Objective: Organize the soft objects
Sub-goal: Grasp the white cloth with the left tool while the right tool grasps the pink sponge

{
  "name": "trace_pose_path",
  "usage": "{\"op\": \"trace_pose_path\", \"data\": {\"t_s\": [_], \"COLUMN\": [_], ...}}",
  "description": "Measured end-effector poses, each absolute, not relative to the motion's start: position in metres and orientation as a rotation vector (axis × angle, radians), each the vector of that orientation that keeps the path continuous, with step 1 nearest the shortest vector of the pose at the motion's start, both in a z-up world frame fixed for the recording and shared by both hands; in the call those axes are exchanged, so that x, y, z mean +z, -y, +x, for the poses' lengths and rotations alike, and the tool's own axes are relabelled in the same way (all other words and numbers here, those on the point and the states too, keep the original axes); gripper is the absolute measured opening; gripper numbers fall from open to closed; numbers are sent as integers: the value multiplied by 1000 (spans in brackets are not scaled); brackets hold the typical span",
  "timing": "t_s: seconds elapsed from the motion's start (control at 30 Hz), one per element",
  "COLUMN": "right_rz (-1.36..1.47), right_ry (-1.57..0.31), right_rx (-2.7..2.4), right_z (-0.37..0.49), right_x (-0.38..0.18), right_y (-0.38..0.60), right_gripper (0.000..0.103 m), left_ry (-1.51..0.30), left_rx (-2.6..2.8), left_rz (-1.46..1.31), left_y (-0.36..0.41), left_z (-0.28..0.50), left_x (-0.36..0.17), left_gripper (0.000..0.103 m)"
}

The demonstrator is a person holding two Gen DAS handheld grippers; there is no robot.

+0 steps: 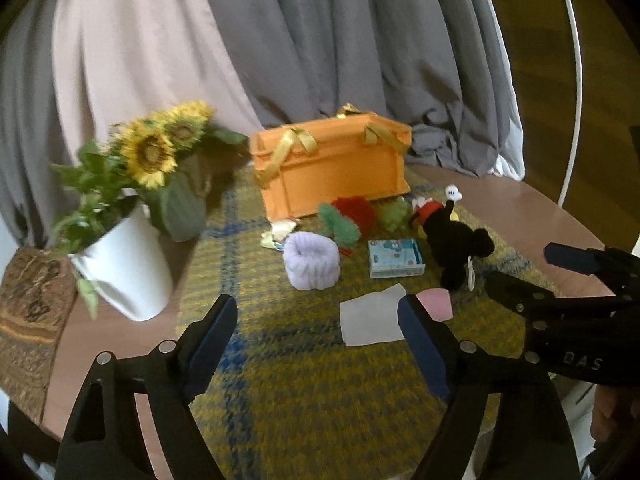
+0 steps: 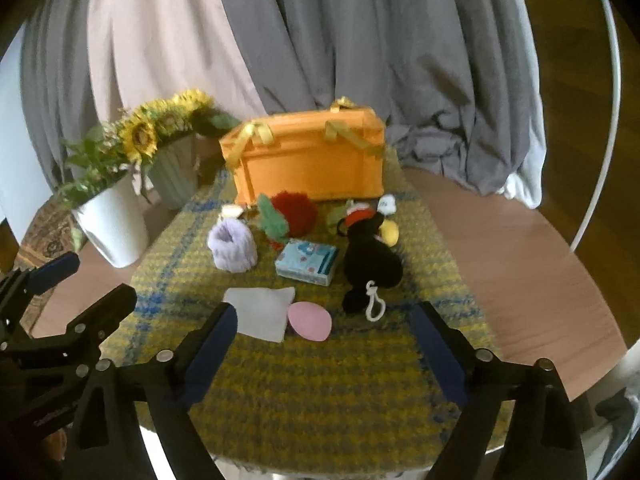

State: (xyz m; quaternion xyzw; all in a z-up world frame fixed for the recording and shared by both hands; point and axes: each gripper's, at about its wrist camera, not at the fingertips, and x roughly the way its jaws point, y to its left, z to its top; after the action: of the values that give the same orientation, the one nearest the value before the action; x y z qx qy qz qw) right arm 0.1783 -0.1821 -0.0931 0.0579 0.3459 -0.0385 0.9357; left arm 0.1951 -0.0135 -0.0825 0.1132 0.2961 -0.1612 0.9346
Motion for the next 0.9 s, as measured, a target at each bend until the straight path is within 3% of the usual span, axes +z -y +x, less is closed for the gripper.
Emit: {"op": "trace_pose_path", "data": {"t_s": [0.9], "right_rz": [83], "right_ry": [-952], "right_rx": [127], "right_z": [262], "right_x": [-175], "right_y": [184], "right_gripper": [57], "left_ry": [-934], "left_rx": [-427], "left_rz": [127], "left_y": [41], "left_z": [275], "left_x": [-176], "left_gripper": [53]}}
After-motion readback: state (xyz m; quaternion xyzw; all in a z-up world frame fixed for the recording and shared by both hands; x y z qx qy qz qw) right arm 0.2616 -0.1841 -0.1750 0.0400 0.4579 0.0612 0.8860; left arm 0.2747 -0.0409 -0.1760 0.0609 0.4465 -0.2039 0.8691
